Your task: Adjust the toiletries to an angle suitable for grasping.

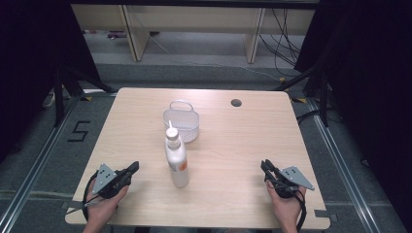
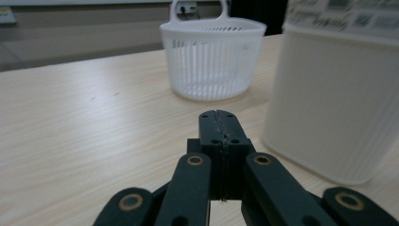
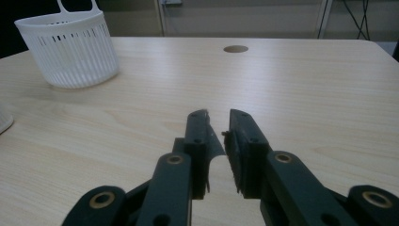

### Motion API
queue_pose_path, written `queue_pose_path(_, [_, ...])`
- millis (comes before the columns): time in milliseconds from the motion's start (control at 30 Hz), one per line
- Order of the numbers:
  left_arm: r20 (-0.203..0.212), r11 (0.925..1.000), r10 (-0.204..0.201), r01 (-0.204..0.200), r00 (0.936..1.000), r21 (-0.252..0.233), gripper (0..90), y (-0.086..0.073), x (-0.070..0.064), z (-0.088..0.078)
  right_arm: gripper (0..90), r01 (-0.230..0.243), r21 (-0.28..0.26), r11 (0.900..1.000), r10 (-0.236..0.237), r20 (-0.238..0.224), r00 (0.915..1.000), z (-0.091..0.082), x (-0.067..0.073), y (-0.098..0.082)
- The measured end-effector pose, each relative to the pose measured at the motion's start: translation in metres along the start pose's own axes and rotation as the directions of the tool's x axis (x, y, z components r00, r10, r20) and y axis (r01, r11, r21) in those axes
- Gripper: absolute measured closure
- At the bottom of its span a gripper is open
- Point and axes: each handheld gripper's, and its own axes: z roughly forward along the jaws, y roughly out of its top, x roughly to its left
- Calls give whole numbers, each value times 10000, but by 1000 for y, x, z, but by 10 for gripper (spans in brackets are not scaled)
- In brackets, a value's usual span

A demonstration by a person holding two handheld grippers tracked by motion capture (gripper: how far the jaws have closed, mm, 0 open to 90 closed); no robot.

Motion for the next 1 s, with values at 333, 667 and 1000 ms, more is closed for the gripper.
queue_pose_path(333, [1939, 9954, 957, -927, 9763, -243, 898, 22, -45, 9, 785, 126, 98, 9999, -124, -169, 9998, 2, 0, 1])
queue_pose_path(667, [2266, 9939, 1100, -1053, 9678, -328, 898, 33, -65, 5, 794, 123, 307, 9995, -119, -135, 9998, 2, 1, 2])
queue_pose_path(1000, [3416, 9895, 1434, -1275, 9289, -686, 898, 58, -110, 6, 798, -51, 417, 9991, 58, -167, 9998, 2, 3, 1])
